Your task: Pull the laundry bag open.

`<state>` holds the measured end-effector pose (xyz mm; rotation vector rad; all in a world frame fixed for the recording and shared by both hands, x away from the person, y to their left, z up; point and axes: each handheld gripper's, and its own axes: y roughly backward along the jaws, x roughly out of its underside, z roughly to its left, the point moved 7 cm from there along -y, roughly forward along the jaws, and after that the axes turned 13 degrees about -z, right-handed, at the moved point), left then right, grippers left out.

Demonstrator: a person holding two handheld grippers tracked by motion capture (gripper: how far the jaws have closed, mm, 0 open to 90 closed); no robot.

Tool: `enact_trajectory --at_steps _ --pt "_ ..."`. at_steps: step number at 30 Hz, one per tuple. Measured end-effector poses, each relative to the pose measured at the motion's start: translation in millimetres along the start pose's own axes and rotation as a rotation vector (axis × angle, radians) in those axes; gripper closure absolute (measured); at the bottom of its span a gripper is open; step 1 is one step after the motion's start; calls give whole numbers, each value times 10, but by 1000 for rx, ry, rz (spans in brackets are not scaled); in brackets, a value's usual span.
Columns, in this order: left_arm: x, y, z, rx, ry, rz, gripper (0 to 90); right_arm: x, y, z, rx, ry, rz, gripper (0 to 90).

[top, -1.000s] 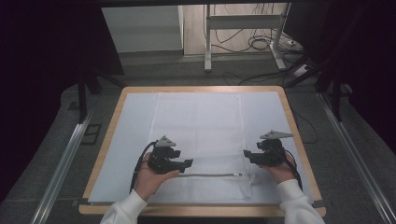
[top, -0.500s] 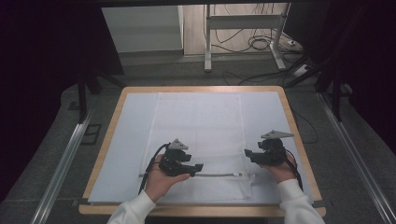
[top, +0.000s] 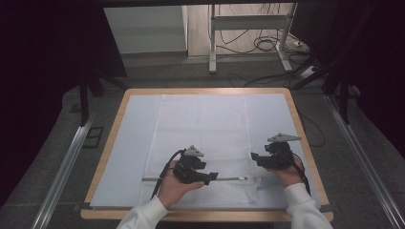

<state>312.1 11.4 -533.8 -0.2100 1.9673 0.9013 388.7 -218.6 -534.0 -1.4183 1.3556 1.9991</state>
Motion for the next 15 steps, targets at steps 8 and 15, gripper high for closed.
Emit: enact_trajectory --at_steps 8,15 --pt "-4 -63 -44 9 0 3 364 4 0 -4 1 3 1 312" --pt "-21 -107 -85 10 -6 -6 371 4 2 -4 4 3 1 312"
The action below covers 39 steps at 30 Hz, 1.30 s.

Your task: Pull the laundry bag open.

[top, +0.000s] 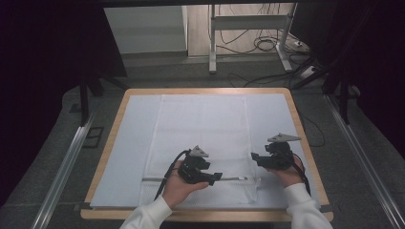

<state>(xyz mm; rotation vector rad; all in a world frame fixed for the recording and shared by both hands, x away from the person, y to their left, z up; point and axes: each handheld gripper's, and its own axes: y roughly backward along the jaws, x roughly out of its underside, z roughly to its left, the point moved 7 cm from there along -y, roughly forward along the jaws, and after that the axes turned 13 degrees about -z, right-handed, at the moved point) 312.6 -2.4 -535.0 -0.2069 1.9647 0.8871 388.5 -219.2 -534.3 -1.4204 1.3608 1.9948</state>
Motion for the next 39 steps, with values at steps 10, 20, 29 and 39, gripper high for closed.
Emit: enact_trajectory --at_steps 10,20,29,39 --pt "1 -120 -69 14 -8 10 375 3 3 -8 5 4 1 312" --pt "7 -277 -141 25 -5 25 387 6 0 -16 8 5 0 311" --pt "-11 -359 -233 40 -17 30 388 16 31 -21 17 6 -4 311" --pt "-9 -527 -356 85 26 59 393 17 61 -35 15 -4 -12 311"
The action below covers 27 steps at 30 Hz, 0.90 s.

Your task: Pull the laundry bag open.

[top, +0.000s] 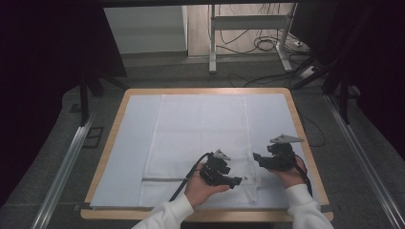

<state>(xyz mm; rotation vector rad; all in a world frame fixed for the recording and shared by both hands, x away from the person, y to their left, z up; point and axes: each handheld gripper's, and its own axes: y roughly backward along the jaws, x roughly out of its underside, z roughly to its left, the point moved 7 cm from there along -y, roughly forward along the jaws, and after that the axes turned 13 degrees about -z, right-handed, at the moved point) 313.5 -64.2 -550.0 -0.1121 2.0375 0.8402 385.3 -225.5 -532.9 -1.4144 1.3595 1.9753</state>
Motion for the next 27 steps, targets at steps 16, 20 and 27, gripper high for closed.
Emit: enact_trajectory --at_steps 16,20,27 --pt "30 -168 -29 38 48 52 417 10 3 -17 9 2 5 311" --pt "37 -179 -35 39 47 56 424 2 8 -23 13 -1 0 310" --pt "36 -197 -90 65 60 59 441 -4 17 -30 14 -5 -2 311"
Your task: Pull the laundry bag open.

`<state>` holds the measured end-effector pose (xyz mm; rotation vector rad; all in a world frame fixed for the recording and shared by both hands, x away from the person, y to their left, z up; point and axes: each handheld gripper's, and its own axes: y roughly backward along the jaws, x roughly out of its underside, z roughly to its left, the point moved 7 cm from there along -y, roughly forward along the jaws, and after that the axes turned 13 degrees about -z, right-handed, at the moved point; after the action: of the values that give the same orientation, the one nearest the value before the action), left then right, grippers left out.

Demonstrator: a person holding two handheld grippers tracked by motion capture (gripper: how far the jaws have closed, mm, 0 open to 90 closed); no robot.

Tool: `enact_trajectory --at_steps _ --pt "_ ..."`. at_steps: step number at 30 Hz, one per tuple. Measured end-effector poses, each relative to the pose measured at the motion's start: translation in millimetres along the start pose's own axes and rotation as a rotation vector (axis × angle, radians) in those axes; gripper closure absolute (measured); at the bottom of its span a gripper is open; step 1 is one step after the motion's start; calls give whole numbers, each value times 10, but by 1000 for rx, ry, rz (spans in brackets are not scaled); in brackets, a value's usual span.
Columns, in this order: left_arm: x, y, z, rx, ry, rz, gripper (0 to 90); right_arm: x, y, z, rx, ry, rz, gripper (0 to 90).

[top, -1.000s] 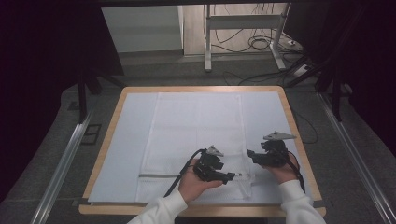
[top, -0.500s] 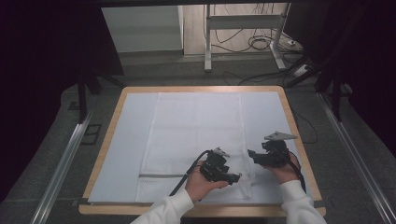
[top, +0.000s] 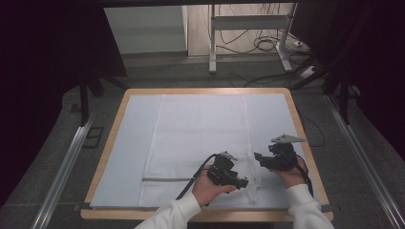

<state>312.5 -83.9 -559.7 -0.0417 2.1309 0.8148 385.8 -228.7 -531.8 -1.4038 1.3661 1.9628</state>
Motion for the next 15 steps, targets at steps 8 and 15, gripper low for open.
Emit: enact_trajectory --at_steps 8,15 --pt "5 -76 -1 4 8 9 496 -1 3 -7 3 2 0 311" --pt "-6 -120 42 5 31 11 572 -17 14 -11 7 3 -9 310"
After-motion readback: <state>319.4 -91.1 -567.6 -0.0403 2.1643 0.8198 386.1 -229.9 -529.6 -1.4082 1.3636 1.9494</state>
